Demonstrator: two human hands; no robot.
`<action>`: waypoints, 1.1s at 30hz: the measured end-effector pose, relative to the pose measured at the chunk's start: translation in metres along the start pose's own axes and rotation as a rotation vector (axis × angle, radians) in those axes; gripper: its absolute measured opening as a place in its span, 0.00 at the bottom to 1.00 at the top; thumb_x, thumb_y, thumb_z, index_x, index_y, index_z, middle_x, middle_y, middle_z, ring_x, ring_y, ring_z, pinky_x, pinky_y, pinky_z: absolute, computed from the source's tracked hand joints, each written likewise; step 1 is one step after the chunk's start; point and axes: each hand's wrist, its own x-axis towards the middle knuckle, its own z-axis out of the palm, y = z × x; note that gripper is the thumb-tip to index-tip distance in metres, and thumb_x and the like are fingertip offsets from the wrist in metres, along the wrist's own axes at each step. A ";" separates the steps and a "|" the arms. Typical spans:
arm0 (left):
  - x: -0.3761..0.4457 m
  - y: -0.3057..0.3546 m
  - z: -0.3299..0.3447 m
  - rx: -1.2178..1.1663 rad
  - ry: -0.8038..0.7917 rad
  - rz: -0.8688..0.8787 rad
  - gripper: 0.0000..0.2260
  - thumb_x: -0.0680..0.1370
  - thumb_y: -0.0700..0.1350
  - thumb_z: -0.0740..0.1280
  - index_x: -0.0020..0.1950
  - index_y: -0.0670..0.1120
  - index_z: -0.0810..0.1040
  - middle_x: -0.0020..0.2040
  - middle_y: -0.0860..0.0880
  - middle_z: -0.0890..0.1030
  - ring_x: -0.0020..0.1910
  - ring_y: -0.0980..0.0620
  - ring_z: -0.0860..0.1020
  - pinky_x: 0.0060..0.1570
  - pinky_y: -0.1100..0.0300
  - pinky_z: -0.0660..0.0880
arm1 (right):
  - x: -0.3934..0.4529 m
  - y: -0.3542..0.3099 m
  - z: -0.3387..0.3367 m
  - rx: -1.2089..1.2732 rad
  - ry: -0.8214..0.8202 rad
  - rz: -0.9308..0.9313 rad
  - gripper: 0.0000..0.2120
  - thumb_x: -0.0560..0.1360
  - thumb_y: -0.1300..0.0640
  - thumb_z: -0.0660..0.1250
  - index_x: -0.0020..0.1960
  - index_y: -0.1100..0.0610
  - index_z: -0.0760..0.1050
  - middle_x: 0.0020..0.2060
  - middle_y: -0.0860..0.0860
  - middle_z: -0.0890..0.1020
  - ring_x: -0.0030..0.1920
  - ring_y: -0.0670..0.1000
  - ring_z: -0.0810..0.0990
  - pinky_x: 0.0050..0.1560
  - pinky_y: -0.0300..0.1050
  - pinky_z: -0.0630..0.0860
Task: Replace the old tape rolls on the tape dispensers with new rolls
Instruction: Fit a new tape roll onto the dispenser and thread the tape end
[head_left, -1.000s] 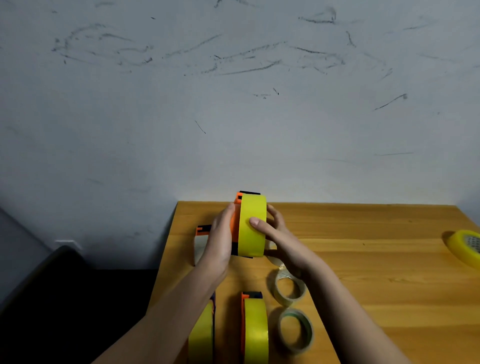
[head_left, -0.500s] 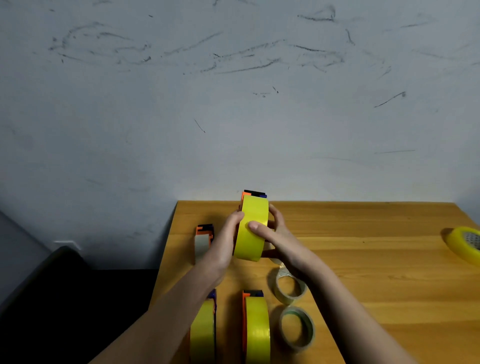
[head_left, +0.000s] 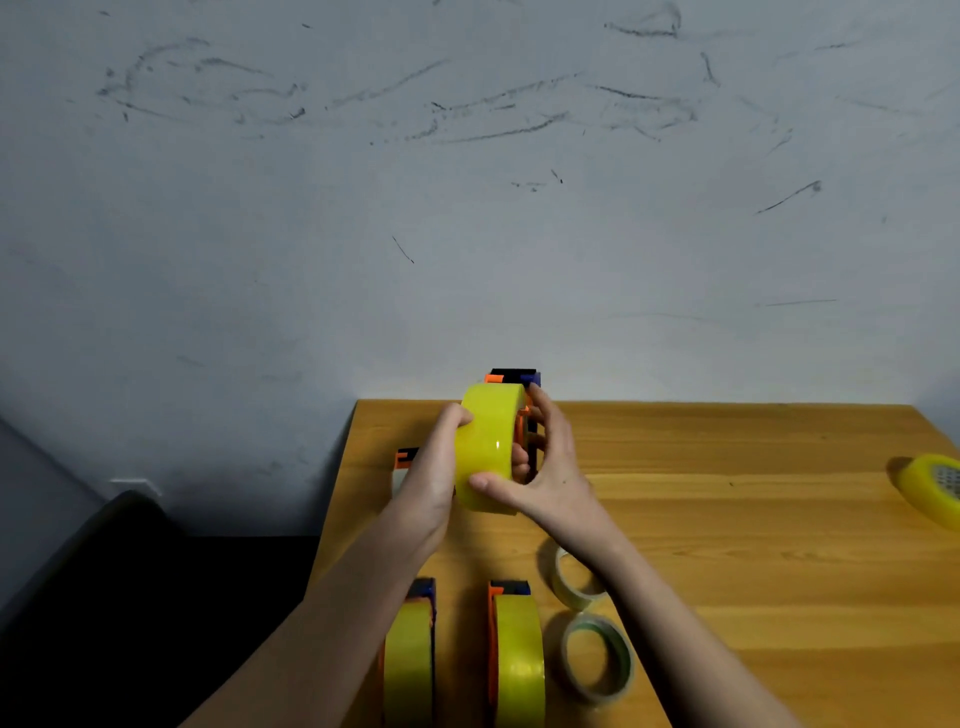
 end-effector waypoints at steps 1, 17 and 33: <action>0.001 0.000 -0.001 -0.025 0.021 0.003 0.31 0.64 0.60 0.61 0.52 0.36 0.81 0.44 0.37 0.82 0.46 0.39 0.79 0.62 0.41 0.70 | -0.001 -0.002 -0.001 -0.063 0.000 -0.047 0.58 0.55 0.32 0.74 0.77 0.41 0.48 0.70 0.44 0.59 0.70 0.43 0.62 0.69 0.42 0.65; -0.012 0.004 0.002 0.094 -0.126 0.135 0.26 0.66 0.55 0.60 0.58 0.40 0.75 0.54 0.34 0.79 0.57 0.34 0.76 0.61 0.33 0.68 | 0.003 -0.007 -0.004 0.166 0.012 0.018 0.52 0.57 0.30 0.71 0.76 0.42 0.55 0.71 0.48 0.64 0.67 0.43 0.69 0.54 0.32 0.73; -0.017 0.014 0.005 0.129 -0.144 0.193 0.19 0.67 0.55 0.58 0.50 0.48 0.80 0.48 0.37 0.79 0.50 0.39 0.75 0.58 0.35 0.69 | -0.003 -0.015 -0.002 0.140 0.085 0.008 0.50 0.58 0.30 0.69 0.75 0.41 0.56 0.70 0.46 0.64 0.69 0.43 0.66 0.68 0.46 0.69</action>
